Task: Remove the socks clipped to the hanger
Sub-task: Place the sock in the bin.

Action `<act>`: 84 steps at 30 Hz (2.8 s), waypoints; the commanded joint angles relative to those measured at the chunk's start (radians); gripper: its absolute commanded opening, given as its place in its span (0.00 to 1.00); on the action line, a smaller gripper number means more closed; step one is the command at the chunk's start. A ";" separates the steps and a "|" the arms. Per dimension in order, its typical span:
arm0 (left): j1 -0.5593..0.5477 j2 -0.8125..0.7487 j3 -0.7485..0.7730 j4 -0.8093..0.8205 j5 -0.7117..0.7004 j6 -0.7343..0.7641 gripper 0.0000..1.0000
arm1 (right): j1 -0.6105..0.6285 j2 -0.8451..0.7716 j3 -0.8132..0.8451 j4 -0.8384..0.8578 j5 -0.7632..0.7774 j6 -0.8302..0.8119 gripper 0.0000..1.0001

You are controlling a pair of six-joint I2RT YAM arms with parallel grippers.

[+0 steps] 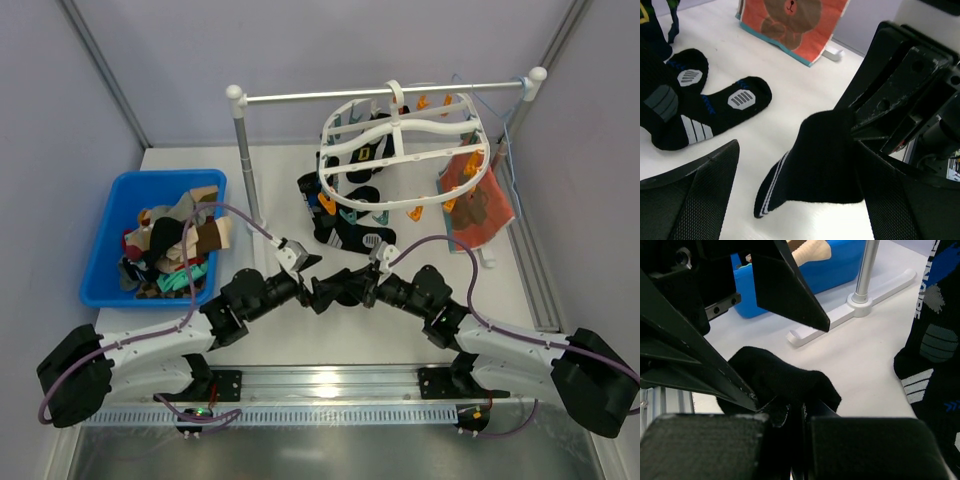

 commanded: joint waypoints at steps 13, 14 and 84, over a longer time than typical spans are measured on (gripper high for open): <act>0.003 0.019 0.035 -0.036 -0.021 0.005 0.00 | 0.015 -0.037 0.020 0.051 0.037 -0.011 0.10; 0.003 0.011 0.032 -0.042 -0.066 0.004 0.00 | 0.015 -0.041 0.018 0.051 0.043 -0.011 0.11; 0.681 -0.288 0.091 -0.299 -0.796 -0.677 0.99 | 0.009 -0.397 -0.210 -0.060 0.213 -0.034 0.91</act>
